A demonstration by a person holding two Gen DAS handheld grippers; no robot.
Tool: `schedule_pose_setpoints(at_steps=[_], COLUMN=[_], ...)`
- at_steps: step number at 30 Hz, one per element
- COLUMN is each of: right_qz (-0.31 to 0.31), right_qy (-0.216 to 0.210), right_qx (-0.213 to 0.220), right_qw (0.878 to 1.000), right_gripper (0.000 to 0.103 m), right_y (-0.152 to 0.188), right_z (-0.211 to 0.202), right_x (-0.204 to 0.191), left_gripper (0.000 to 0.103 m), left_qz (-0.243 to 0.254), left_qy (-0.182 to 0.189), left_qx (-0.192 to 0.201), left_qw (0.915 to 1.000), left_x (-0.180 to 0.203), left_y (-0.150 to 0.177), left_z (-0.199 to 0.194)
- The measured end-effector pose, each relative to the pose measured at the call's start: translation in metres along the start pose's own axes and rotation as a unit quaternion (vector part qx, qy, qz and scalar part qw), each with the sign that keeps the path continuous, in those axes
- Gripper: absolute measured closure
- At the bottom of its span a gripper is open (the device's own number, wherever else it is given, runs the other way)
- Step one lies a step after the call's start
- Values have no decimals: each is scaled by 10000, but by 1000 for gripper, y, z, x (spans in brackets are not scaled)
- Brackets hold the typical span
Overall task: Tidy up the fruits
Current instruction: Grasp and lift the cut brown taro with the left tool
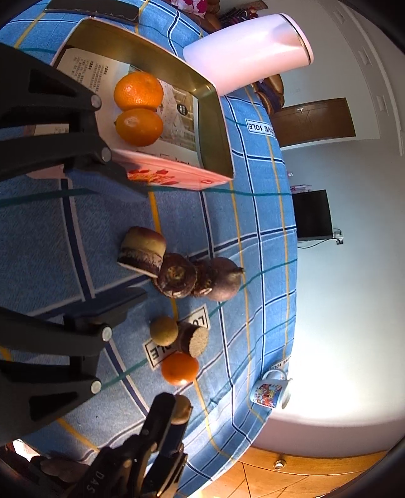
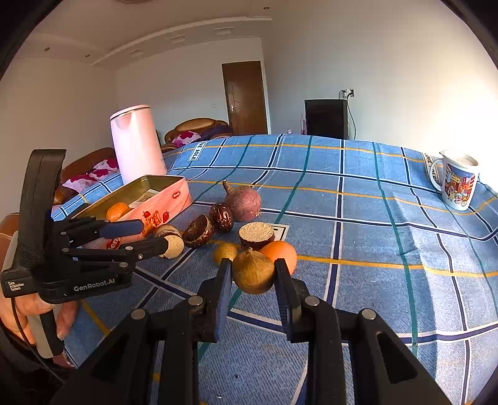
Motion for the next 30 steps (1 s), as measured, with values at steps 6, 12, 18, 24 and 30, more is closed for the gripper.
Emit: schedule_pose_setpoints(at_steps=[6, 12, 18, 24, 30], right_qz=[6, 10, 11, 10, 8], right_qy=[13, 7, 6, 0, 11], right_qx=[27, 54, 52, 35, 72], right_qw=[10000, 10000, 10000, 10000, 10000], right_gripper=[74, 74, 74, 74, 74], right_y=[1, 1, 1, 1, 0], right_z=[-1, -2, -3, -3, -3], right_x=[-1, -1, -1, 0, 0], left_gripper=[34, 40, 64, 67, 68], left_qz=[309, 178, 119, -114, -236], left_qy=[-17, -234, -234, -2, 236], left_qx=[73, -292, -483, -769, -495], left_qw=[9995, 9991, 9985, 9970, 9982], left_x=[25, 15, 13, 4, 2], left_y=[-9, -16, -14, -7, -8], left_z=[-1, 28, 35, 44, 33])
Point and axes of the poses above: each gripper's, at about its wrist camera, not at the fingertips, and z roughly the way its jaws point, x to its right, y to its underside, the point moved 5 cm from there along z, roughly the way its jaws point, and after that the axes turned 5 degrees about -x, right-handed, at the moved point
